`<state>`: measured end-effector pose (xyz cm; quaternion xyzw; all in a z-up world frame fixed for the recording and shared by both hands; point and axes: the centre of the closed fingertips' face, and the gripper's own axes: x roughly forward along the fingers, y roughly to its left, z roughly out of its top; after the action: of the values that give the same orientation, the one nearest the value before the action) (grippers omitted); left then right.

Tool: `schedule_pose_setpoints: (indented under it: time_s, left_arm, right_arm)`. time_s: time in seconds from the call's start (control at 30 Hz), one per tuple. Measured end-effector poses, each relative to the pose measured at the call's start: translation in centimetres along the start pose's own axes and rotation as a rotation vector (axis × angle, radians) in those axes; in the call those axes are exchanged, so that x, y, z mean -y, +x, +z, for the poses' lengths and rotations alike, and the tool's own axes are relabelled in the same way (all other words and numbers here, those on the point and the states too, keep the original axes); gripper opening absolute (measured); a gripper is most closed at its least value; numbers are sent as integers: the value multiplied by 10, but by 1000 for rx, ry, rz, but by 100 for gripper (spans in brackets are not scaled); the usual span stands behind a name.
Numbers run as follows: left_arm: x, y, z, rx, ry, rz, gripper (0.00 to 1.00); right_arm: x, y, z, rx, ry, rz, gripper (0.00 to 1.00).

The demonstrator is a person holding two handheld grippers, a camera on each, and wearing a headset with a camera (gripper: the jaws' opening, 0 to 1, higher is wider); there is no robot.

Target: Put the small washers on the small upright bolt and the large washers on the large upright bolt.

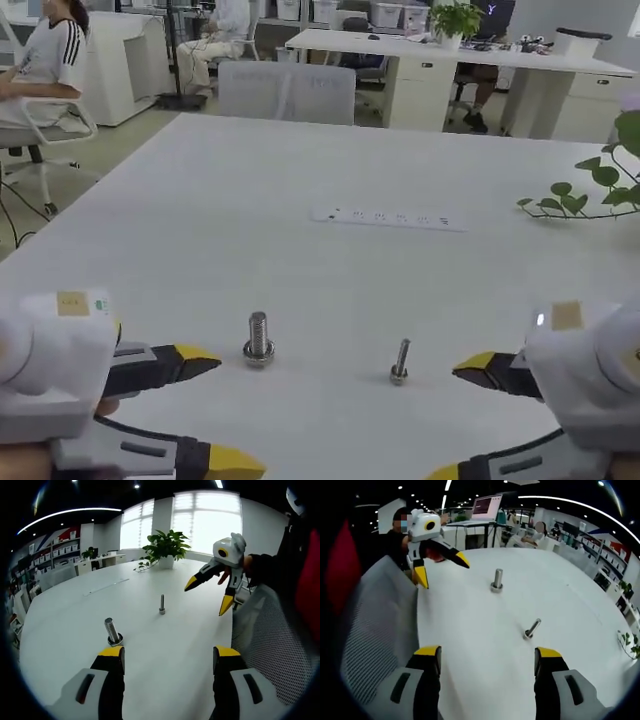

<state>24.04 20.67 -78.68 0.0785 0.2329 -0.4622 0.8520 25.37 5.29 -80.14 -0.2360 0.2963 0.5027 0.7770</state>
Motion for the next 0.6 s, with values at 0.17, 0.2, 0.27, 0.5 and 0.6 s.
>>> schedule_pose_setpoints:
  time_s: [0.17, 0.2, 0.27, 0.5, 0.6]
  left_arm:
    - [10, -1, -9, -26, -33, -10, 78]
    - [10, -2, -10, -28, -42, -9, 80]
    - [10, -2, -11, -31, -61, 0, 84]
    - [14, -1, -15, -37, -92, -2, 91]
    - [15, 0, -16, -32, -106, -4, 92]
  right_arm:
    - [-7, 0, -3, 6, 9, 2, 78]
    - [-8, 0, -3, 4, 11, 3, 78]
    - [-9, 0, -4, 5, 16, 3, 78]
    - [-12, 1, -4, 16, 43, -2, 83]
    - [-13, 1, -4, 23, 47, -6, 86]
